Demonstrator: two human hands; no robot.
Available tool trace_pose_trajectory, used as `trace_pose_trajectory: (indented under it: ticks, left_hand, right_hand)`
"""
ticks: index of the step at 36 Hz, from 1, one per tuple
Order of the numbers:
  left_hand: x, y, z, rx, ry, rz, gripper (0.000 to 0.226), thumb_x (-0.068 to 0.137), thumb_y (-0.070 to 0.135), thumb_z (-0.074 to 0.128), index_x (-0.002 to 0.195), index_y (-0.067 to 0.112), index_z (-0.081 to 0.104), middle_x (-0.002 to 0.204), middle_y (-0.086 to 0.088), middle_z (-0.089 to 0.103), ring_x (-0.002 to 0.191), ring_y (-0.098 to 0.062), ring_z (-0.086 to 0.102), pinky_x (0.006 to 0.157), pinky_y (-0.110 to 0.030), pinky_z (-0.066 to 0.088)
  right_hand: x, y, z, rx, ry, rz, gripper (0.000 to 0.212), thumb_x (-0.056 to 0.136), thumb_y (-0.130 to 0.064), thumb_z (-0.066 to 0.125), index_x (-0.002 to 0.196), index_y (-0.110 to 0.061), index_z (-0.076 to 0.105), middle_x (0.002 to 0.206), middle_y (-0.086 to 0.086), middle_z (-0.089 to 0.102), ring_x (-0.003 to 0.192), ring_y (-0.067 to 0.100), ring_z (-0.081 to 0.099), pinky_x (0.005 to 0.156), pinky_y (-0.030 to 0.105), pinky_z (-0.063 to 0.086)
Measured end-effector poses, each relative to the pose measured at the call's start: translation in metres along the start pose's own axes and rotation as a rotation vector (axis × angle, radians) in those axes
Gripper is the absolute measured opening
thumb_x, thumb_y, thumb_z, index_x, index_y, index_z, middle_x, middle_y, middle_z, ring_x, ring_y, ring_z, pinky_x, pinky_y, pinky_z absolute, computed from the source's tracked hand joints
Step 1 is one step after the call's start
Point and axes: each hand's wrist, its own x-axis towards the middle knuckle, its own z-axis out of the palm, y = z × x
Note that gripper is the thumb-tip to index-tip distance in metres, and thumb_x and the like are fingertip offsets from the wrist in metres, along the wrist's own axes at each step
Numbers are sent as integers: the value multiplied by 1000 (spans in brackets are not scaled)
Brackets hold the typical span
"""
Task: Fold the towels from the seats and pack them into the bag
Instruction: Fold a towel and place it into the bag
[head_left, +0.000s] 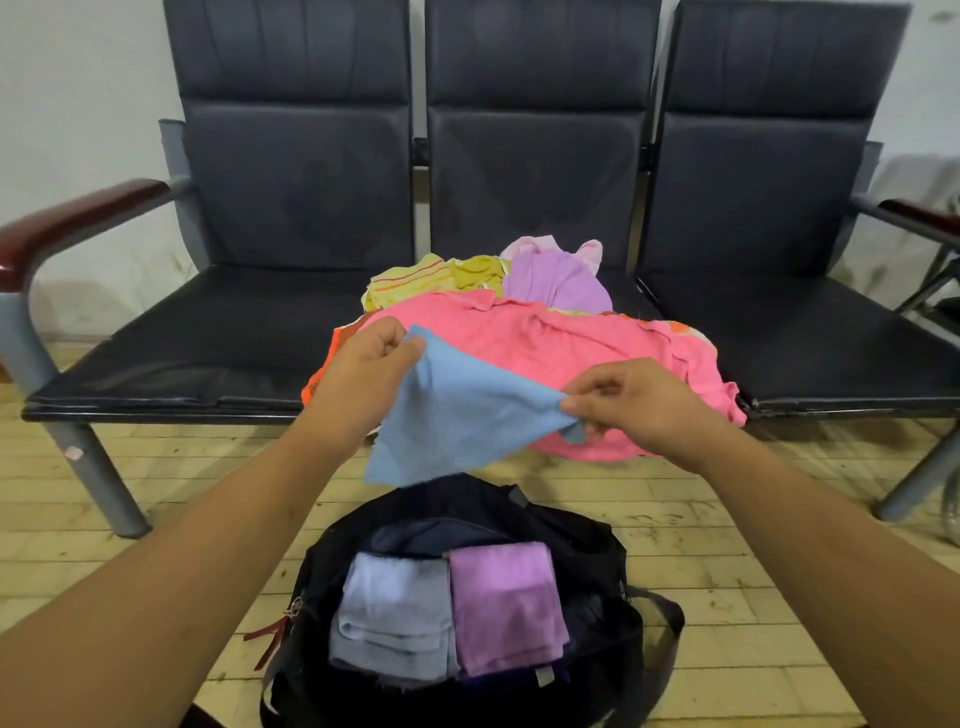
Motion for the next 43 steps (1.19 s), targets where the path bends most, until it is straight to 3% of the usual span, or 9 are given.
trace_pose_trajectory:
  ticks: [3, 7, 11, 15, 21, 26, 32, 38, 43]
  left_hand:
    - [3, -2, -2, -4, 26, -4, 33, 100, 27, 51, 73, 19, 34, 67, 0, 31, 56, -12, 27, 55, -31, 27]
    - [8, -5, -9, -37, 99, -13, 31, 100, 27, 51, 73, 19, 38, 69, -1, 35, 61, -12, 31, 59, -31, 29]
    - [13, -10, -14, -32, 174, -53, 29, 100, 31, 50, 76, 19, 39, 72, -4, 37, 65, -15, 33, 61, -34, 30]
    - [13, -12, -11, -29, 163, -52, 31, 101, 32, 49, 76, 19, 39, 68, 0, 36, 62, -13, 31, 58, -32, 30]
    - [7, -8, 0, -115, 87, -62, 17, 103, 29, 49, 91, 24, 61, 69, 15, 60, 60, 2, 58, 55, -14, 44]
    - [4, -2, 1, -264, 34, -131, 34, 97, 36, 54, 103, 4, 63, 104, -23, 64, 87, -23, 59, 80, -41, 50]
    - [4, -2, 0, -447, 28, -196, 24, 102, 23, 52, 90, 29, 71, 100, 5, 75, 107, -20, 68, 97, -41, 54]
    - [4, -3, -3, -416, 30, -207, 24, 102, 32, 53, 116, 23, 70, 115, 3, 72, 111, -20, 67, 100, -46, 53]
    - [3, -3, -3, -485, -15, -203, 28, 102, 30, 53, 123, 18, 66, 119, -2, 71, 113, -24, 67, 99, -49, 53]
  right_hand:
    - [0, 3, 1, -299, -48, -43, 32, 87, -13, 75, 77, 15, 63, 60, 8, 45, 53, 7, 34, 51, 20, 27]
    - [2, 9, -5, -319, 33, -60, 42, 88, -11, 74, 61, 10, 49, 58, 6, 33, 47, 8, 27, 47, 19, 26]
    - [2, 14, -14, -110, 160, -15, 26, 88, -16, 75, 71, 1, 64, 69, 11, 52, 64, 13, 42, 60, 20, 37]
    - [2, 14, -12, 230, 217, 40, 13, 94, -15, 67, 82, -11, 66, 87, 6, 66, 84, 18, 60, 88, 40, 54]
    - [8, 1, -1, 747, 300, 55, 12, 102, -9, 51, 91, -10, 57, 83, 11, 61, 70, 19, 55, 64, 32, 42]
    - [13, 1, 1, 810, 355, 80, 20, 102, -6, 50, 117, 3, 59, 89, 13, 67, 79, 23, 65, 69, 33, 53]
    - [11, -2, -1, 797, 271, 141, 18, 101, -7, 51, 100, -3, 68, 89, 10, 72, 87, 23, 69, 68, 32, 58]
    - [7, -10, -1, 855, 248, 157, 32, 100, -13, 55, 126, 5, 62, 125, 20, 67, 119, 30, 65, 102, 42, 53]
    - [1, -20, -2, 927, 238, 143, 39, 103, -15, 49, 134, 9, 53, 133, 23, 62, 125, 35, 61, 101, 43, 53]
